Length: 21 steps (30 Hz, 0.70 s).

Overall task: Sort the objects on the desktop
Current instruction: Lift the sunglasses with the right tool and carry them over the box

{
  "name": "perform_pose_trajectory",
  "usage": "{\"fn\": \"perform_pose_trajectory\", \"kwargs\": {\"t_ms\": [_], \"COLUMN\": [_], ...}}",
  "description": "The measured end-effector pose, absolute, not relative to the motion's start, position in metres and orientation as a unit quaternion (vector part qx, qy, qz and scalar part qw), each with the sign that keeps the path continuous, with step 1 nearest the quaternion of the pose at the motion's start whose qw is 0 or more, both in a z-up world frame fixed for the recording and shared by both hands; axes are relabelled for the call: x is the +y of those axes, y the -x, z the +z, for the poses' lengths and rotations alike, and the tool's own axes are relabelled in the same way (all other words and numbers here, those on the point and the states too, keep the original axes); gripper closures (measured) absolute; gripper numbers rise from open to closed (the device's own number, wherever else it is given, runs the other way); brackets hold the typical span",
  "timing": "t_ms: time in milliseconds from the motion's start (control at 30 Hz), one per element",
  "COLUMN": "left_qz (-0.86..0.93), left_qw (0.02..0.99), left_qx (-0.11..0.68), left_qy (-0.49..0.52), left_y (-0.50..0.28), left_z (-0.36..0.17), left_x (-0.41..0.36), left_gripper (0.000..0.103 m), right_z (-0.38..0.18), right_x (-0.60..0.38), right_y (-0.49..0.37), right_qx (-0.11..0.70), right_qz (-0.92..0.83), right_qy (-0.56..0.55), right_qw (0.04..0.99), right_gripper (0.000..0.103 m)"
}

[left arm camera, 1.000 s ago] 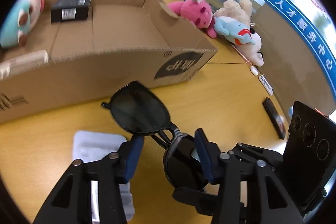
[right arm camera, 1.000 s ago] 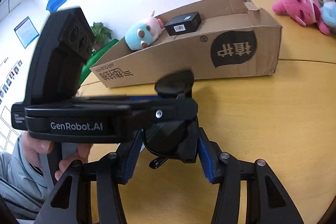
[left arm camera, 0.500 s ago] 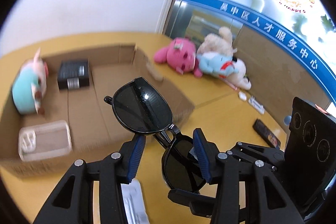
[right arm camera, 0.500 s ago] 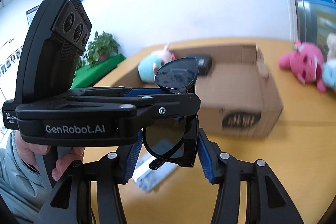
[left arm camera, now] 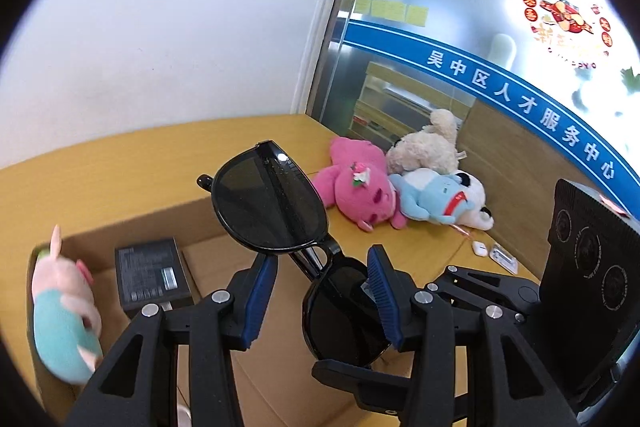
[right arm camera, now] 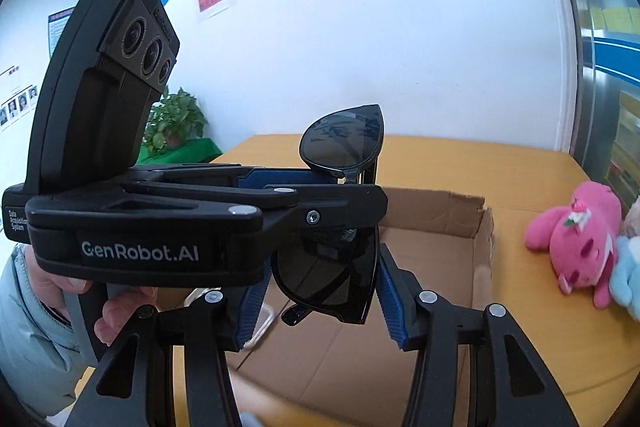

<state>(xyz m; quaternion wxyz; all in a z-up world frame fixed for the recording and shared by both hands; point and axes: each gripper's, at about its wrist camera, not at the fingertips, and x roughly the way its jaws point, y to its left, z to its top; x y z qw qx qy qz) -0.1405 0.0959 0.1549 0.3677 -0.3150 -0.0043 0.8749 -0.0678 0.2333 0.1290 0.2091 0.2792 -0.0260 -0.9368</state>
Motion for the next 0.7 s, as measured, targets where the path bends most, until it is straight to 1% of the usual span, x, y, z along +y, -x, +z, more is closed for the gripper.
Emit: {"fn": "perform_pose_trajectory", "kwargs": {"t_ms": [67,133,267,467,700], "left_qz": [0.867,0.851,0.842,0.821,0.788], "left_qw": [0.372,0.387,0.366,0.342,0.341], "left_qx": [-0.014,-0.024,-0.032,-0.049,-0.063], "left_qy": [0.331,0.354,0.396,0.454,0.509], "left_y": [0.167,0.193,0.238,0.286,0.32], "left_z": [0.15,0.139,0.109,0.056,0.016], "left_x": [0.1,0.106,0.122,0.135,0.144], "left_gripper": [0.057,0.062,0.062,0.062,0.061], "right_z": [0.126,0.119,0.093,0.041,0.005], "right_x": [0.237,0.24,0.246,0.253,0.258], "right_y": [0.092,0.12,0.165,0.223,0.25], "right_qx": [-0.035,-0.036,-0.04,-0.064,-0.096], "right_qz": [-0.934,-0.93,-0.919,-0.894,-0.873], "right_qy": [-0.29,-0.305,-0.342,-0.408,-0.453], "right_qw": [0.207,0.203,0.193,0.173,0.151], "right_gripper": [0.054,0.054,0.054,0.054,0.054]}}
